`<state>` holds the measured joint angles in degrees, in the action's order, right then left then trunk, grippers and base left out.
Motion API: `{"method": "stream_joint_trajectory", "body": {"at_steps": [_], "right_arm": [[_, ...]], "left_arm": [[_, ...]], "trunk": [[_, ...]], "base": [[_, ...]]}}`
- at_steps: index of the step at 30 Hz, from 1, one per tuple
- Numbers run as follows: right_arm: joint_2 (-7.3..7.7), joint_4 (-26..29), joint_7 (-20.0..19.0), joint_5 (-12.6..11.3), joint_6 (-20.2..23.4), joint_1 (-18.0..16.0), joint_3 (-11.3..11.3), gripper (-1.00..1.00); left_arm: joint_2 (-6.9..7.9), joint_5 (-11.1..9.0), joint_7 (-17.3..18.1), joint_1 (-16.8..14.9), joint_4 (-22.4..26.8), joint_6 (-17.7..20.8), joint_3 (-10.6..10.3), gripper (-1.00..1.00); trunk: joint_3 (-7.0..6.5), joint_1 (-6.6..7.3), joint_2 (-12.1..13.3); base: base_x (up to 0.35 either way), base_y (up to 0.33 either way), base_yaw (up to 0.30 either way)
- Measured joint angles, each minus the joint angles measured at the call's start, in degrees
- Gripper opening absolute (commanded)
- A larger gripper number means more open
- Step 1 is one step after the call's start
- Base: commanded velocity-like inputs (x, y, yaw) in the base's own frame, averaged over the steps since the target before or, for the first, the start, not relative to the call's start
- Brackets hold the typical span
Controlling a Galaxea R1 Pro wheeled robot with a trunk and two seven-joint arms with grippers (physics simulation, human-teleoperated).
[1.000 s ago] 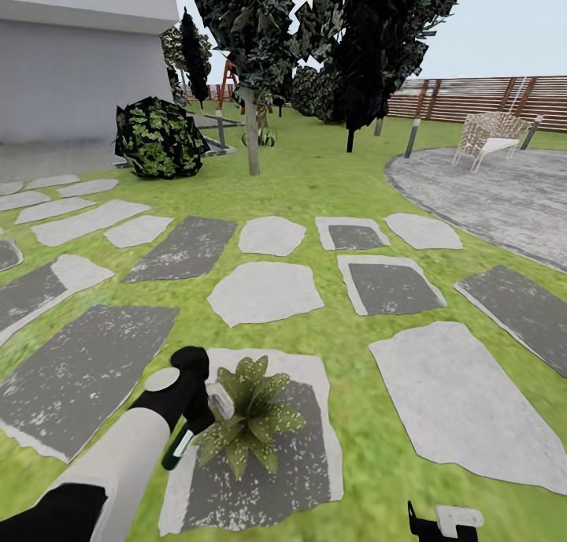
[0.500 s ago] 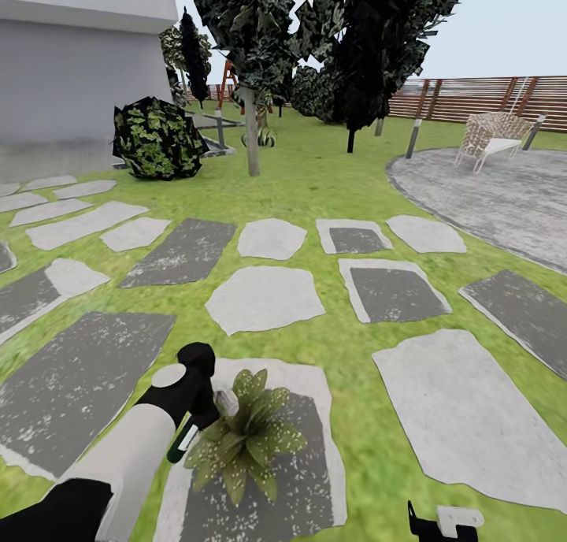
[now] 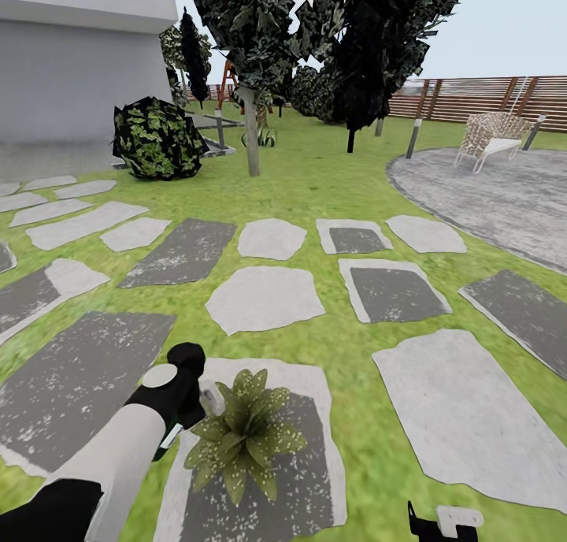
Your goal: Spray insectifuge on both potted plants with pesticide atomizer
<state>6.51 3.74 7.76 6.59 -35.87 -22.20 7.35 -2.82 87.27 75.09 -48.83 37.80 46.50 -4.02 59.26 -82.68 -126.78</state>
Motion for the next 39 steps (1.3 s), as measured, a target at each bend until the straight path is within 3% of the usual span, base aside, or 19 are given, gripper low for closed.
{"method": "stream_joint_trajectory", "body": {"at_steps": [3,9,15,18,21,24,27,30,34,39], "right_arm": [[0.00,0.00,0.00,0.00,0.02,0.00,0.00,1.00],[0.00,0.00,0.00,0.00,0.00,0.00,0.00,1.00],[0.00,-0.01,0.00,0.00,0.02,0.00,0.00,1.00],[0.00,0.00,0.00,0.00,0.00,0.00,-0.01,1.00],[0.00,-0.01,0.00,0.00,0.01,0.00,-0.01,1.00],[0.00,0.00,0.00,0.00,-0.01,0.00,0.00,1.00],[0.00,0.00,0.00,0.00,-0.01,0.00,0.00,1.00],[0.00,0.00,0.00,0.00,-0.02,0.00,0.00,1.00],[0.00,0.00,0.00,0.00,-0.01,0.00,-0.01,1.00],[0.00,-0.01,0.00,0.00,0.02,0.00,0.00,1.00]], "left_arm": [[-1.63,0.02,-0.05,-0.25,0.05,0.62,-0.12,-1.00],[-2.12,0.04,-0.44,-0.14,0.10,0.77,-0.20,-1.00],[-1.18,0.15,-2.59,-0.07,0.52,0.82,0.00,-1.00],[1.14,0.17,-2.82,0.44,1.50,0.69,0.23,-1.00],[2.23,0.03,-2.83,0.57,1.59,0.74,0.37,-1.00],[1.67,-0.23,-2.90,0.53,1.60,0.77,0.34,-1.00],[-0.68,-0.63,-2.78,0.15,1.60,0.81,0.38,-1.00],[-1.63,-0.60,-2.69,0.11,1.61,0.75,0.35,-1.00],[-0.91,-0.50,-2.64,0.12,4.51,0.72,0.65,-1.00],[0.17,-0.66,-2.82,0.75,5.25,0.66,3.72,-1.00]], "trunk": [[0.00,0.03,0.00],[0.00,0.01,0.00],[0.00,0.00,0.00],[0.00,0.00,0.00],[0.00,0.00,0.00],[0.00,0.00,0.00],[0.00,0.00,0.00],[0.00,0.00,0.00],[0.00,0.00,0.00],[0.00,0.00,0.00]], "base": [[0.235,0.000,0.000],[0.182,0.000,0.000],[0.005,0.000,0.000],[0.000,0.000,0.000],[0.000,0.000,0.000],[0.000,0.000,0.000],[0.000,0.000,0.000],[0.000,0.000,0.000],[0.000,0.000,0.000],[0.000,0.000,0.000]]}}
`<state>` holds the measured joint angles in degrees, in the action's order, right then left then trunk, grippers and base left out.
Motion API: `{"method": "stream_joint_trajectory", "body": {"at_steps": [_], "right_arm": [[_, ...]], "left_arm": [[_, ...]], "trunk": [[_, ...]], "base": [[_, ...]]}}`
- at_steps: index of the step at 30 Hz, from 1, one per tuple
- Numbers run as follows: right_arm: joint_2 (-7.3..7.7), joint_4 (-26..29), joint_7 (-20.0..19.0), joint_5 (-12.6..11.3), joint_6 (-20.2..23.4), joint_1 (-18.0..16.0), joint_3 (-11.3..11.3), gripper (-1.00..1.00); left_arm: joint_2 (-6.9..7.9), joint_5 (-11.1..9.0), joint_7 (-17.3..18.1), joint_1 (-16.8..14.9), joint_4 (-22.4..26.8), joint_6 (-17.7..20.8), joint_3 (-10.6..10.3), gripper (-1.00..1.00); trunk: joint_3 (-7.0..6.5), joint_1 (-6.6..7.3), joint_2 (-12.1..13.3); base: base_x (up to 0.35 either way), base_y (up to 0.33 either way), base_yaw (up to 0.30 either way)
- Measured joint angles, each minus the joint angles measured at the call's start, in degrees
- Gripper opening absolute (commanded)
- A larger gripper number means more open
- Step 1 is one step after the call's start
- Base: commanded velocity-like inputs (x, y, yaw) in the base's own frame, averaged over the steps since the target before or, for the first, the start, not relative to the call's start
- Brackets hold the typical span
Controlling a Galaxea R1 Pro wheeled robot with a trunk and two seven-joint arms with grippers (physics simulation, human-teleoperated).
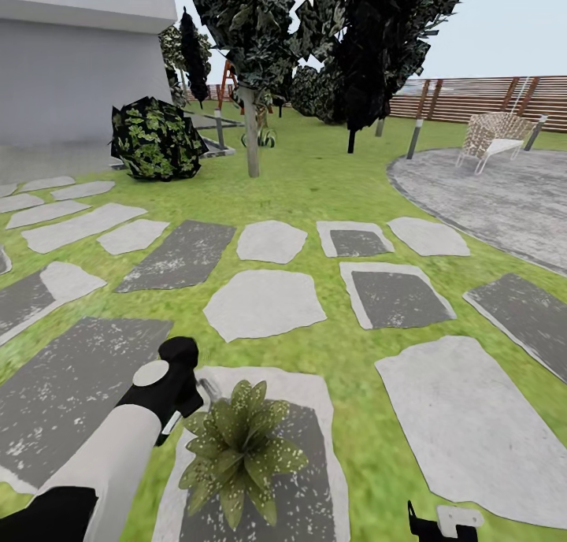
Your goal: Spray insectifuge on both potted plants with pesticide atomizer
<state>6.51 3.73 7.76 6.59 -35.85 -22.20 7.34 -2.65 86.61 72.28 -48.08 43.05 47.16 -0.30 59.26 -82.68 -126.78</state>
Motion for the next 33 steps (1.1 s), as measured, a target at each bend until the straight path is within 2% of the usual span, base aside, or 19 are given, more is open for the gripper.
{"method": "stream_joint_trajectory", "body": {"at_steps": [8,10,13,16,17,19,22,23,28,33], "right_arm": [[-0.06,0.01,0.00,0.00,-0.03,0.00,0.00,1.00],[-0.08,0.01,0.00,0.00,-0.04,0.00,0.00,1.00],[-0.09,0.01,0.00,0.00,0.00,0.00,0.00,1.00],[-0.09,0.01,0.00,0.00,-0.03,0.00,0.00,1.00],[-0.09,0.01,0.00,0.00,-0.01,0.00,0.00,1.00],[-0.09,0.01,0.00,0.00,-0.01,0.00,0.00,1.00],[-0.09,0.01,0.00,0.00,-0.04,0.00,0.00,1.00],[-0.09,0.01,0.00,0.00,-0.04,0.00,0.00,1.00],[-0.09,0.01,0.00,0.00,-0.03,0.00,0.00,1.00],[-0.09,0.01,0.00,0.00,-0.02,0.00,0.00,1.00]], "left_arm": [[-0.43,-0.15,-0.86,0.05,-0.58,0.02,0.42,-1.00],[-0.65,-0.14,-0.59,0.16,-1.72,-0.09,0.36,-1.00],[-0.76,0.54,-0.22,0.93,-6.48,-0.70,-0.25,-1.00],[-0.90,0.59,-0.04,0.64,-7.08,-0.86,-0.38,-1.00],[-0.93,0.56,0.65,0.54,-7.18,-0.85,-0.95,-1.00],[-0.87,0.60,3.86,0.49,-7.20,-0.94,-3.99,-1.00],[-0.69,0.58,9.78,0.80,-7.14,-1.06,-10.76,-1.00],[-0.64,0.53,10.61,0.91,-7.15,-1.08,-12.05,-1.00],[-0.67,0.48,11.11,1.16,-7.16,-1.09,-12.90,-1.00],[-0.72,0.27,11.12,1.17,-7.16,-1.03,-12.82,-1.00]], "trunk": [[0.00,0.00,0.00],[0.00,-0.02,0.00],[0.00,-0.01,0.00],[0.00,0.00,0.00],[0.00,0.00,0.00],[0.00,0.00,0.00],[0.00,0.00,0.00],[0.00,0.00,0.00],[0.00,-0.01,0.00],[0.00,-0.04,0.00]], "base": [[-0.020,0.000,0.000],[-0.199,0.000,0.000],[-0.041,0.000,0.000],[-0.006,0.000,0.000],[0.000,0.000,0.000],[0.000,0.000,0.000],[0.000,0.000,0.000],[0.000,0.000,0.000],[-0.045,0.000,0.000],[-0.307,0.001,0.000]]}}
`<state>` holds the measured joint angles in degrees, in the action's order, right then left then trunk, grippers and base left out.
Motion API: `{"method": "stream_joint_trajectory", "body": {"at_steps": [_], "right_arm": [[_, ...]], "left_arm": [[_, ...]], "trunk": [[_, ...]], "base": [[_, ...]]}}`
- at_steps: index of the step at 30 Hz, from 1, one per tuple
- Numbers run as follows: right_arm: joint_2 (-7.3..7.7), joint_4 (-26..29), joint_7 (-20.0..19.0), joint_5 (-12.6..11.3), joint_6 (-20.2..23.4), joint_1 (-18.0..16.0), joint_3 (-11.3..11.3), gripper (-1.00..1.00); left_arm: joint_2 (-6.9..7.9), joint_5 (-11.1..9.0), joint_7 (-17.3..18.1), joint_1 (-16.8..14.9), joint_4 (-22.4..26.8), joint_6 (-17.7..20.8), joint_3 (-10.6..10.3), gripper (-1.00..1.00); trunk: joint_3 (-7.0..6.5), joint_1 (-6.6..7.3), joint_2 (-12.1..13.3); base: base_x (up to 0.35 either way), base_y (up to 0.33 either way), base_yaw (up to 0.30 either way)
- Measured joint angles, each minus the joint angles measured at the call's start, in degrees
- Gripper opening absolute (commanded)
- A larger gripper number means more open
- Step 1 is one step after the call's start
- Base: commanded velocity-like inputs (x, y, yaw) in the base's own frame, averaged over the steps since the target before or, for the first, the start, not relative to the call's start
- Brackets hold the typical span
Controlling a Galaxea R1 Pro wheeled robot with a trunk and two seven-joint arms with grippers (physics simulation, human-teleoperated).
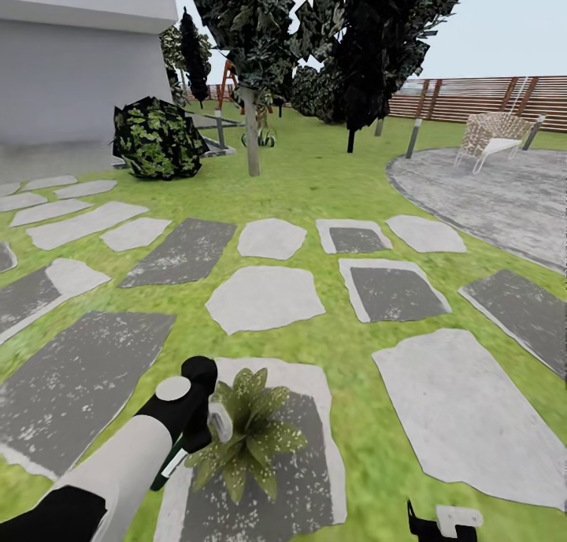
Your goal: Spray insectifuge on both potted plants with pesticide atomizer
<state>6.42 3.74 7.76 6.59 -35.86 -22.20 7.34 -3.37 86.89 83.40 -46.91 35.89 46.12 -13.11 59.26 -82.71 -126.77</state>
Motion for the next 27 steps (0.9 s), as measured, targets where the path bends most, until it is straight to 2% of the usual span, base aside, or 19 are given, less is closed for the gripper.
{"method": "stream_joint_trajectory", "body": {"at_steps": [4,18,27], "right_arm": [[-0.01,-0.01,-0.01,0.00,0.01,-0.01,0.00,1.00],[-0.01,-0.01,-0.01,0.00,0.03,-0.01,0.00,1.00],[-0.01,-0.02,0.00,0.00,-0.01,-0.02,-0.02,1.00]], "left_arm": [[-0.05,-0.08,0.02,-0.05,0.01,0.15,0.09,-1.00],[-0.05,-0.18,-0.05,-0.42,0.20,0.35,0.28,-1.00],[-0.01,-0.35,-0.72,-0.28,0.20,0.45,0.91,-1.00]], "trunk": [[0.00,0.00,0.00],[0.00,0.00,0.00],[0.00,0.00,0.00]], "base": [[-0.328,0.085,0.085],[-0.306,0.166,0.270],[-0.331,0.020,0.277]]}}
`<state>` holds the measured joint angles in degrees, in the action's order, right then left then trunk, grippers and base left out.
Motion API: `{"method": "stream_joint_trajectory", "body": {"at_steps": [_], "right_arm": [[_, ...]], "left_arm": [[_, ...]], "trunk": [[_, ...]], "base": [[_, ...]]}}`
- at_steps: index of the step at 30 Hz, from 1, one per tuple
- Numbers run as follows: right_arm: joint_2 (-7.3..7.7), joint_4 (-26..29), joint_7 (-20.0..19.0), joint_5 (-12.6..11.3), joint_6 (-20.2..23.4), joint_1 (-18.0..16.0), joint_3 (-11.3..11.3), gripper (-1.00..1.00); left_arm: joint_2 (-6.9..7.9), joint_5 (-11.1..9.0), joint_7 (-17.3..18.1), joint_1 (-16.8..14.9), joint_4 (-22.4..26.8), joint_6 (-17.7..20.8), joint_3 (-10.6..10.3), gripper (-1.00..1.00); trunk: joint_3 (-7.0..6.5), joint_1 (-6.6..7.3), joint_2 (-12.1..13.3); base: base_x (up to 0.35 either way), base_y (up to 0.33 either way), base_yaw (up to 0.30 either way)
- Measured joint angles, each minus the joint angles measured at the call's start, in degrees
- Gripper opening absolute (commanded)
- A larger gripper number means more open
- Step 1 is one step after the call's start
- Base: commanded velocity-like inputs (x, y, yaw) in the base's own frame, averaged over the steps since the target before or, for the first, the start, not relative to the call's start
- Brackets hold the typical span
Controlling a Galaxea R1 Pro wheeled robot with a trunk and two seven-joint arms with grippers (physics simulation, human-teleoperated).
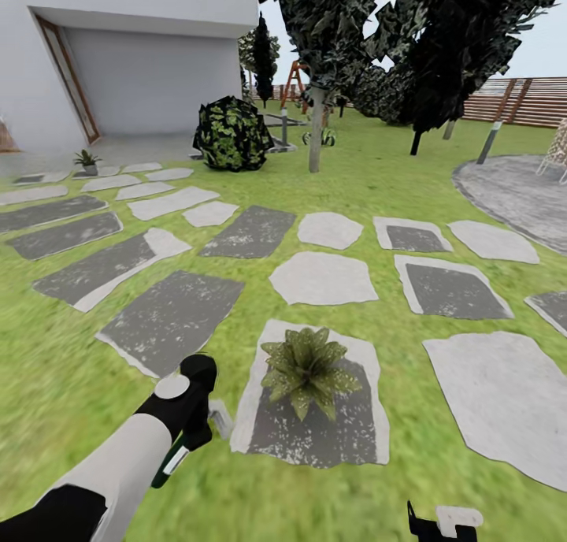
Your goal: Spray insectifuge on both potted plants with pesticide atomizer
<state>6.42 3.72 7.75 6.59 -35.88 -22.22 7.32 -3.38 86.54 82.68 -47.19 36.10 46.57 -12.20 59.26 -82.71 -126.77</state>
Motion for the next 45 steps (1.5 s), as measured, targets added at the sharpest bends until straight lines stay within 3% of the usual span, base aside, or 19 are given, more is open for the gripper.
{"method": "stream_joint_trajectory", "body": {"at_steps": [2,5,6,9,11,13,15,16,20,21,22,23,26,28,29,32,34,38,45], "right_arm": [[-0.01,0.00,0.00,0.00,-0.01,0.00,0.02,1.00],[0.00,0.00,0.00,0.00,-0.01,0.00,0.02,1.00],[0.00,0.00,0.00,0.00,-0.01,0.00,0.02,1.00],[0.00,0.00,0.00,0.00,0.00,0.00,0.01,1.00],[0.00,0.00,0.00,0.00,0.00,0.00,0.02,1.00],[0.00,0.00,0.00,-0.03,-0.01,0.00,0.02,1.00],[0.00,0.01,-0.03,-0.06,0.03,0.01,0.03,1.00],[0.01,0.04,-0.09,-0.07,0.05,0.01,0.02,1.00],[0.10,0.21,-0.36,0.00,0.08,0.02,-1.23,1.00],[0.90,3.60,-2.75,0.05,0.10,0.00,-5.86,1.00],[1.37,6.12,-4.61,0.13,0.23,0.00,-7.66,1.00],[2.26,9.48,-8.46,0.72,0.54,-0.01,-9.72,1.00],[4.27,17.23,-27.52,0.34,6.24,-0.11,-12.44,1.00],[4.50,20.15,-34.20,0.41,9.87,-0.84,-12.81,1.00],[4.56,21.55,-36.44,1.68,10.61,-1.53,-12.99,1.00],[4.36,25.47,-44.48,13.04,11.44,-4.32,-13.07,1.00],[4.02,26.08,-46.48,15.03,11.55,-5.34,-13.09,1.00],[2.72,26.14,-47.75,16.27,12.84,-6.63,-13.23,1.00],[0.45,25.85,-47.11,14.59,11.46,-7.21,-13.15,1.00]], "left_arm": [[0.10,-0.73,-0.21,0.21,0.00,-0.05,0.13,-1.00],[0.16,-4.10,-0.63,0.29,0.38,-0.06,0.14,-1.00],[0.20,-6.82,-2.26,0.33,1.27,-0.08,0.02,-1.00],[0.59,-20.55,-12.46,0.85,2.25,-1.16,-0.13,-1.00],[0.65,-29.34,-18.66,2.19,2.20,-7.40,-0.20,-1.00],[0.71,-35.75,-22.99,3.45,2.00,-12.92,-0.17,-1.00],[0.96,-41.68,-24.69,4.68,1.86,-18.31,0.52,-1.00],[1.16,-43.19,-24.86,4.95,1.72,-21.78,1.05,-1.00],[2.33,-44.82,-24.96,6.47,1.42,-31.89,1.83,-1.00],[2.74,-45.06,-24.92,7.06,1.34,-34.77,1.89,-1.00],[2.82,-45.12,-24.86,7.15,1.23,-35.33,1.91,-1.00],[2.87,-45.13,-24.82,7.23,0.43,-35.82,1.87,-1.00],[2.99,-44.94,-24.73,7.29,-3.46,-37.47,1.77,-1.00],[3.23,-44.96,-24.60,7.20,-4.02,-39.08,1.78,-1.00],[3.48,-44.95,-24.45,7.12,-4.13,-39.43,1.85,-1.00],[3.64,-44.99,-24.30,7.12,-4.94,-39.78,1.92,-1.00],[3.63,-44.97,-24.29,7.11,-5.94,-39.75,1.86,-1.00],[2.63,-46.35,-25.63,8.42,-7.24,-41.02,1.76,-1.00],[2.80,-44.91,-24.05,9.63,-5.75,-39.45,1.50,-1.00]], "trunk": [[0.00,0.00,0.00],[0.00,0.00,0.00],[0.00,0.00,0.00],[0.00,0.00,0.00],[0.00,0.00,0.00],[0.00,0.00,0.00],[0.00,0.00,0.00],[0.00,0.00,0.00],[0.00,0.00,0.00],[0.00,0.02,0.00],[0.00,0.02,0.00],[0.00,0.03,0.00],[0.00,0.04,0.00],[0.00,0.04,0.00],[-0.01,0.04,0.00],[0.00,0.04,0.00],[0.00,0.04,0.00],[0.00,0.03,0.00],[0.00,0.04,0.00]], "base": [[-0.336,0.000,0.277],[-0.336,0.000,0.277],[-0.336,0.000,0.277],[-0.337,0.000,0.277],[-0.337,0.000,0.277],[-0.337,0.000,0.261],[-0.337,0.000,0.089],[-0.337,0.000,0.031],[-0.293,0.000,0.010],[-0.117,0.000,0.001],[-0.060,0.000,0.001],[-0.031,0.000,0.000],[-0.007,0.000,0.000],[-0.001,0.000,0.000],[0.000,0.000,0.000],[0.000,0.000,0.000],[0.000,0.000,0.000],[0.000,0.000,0.000],[0.000,0.000,0.000]]}}
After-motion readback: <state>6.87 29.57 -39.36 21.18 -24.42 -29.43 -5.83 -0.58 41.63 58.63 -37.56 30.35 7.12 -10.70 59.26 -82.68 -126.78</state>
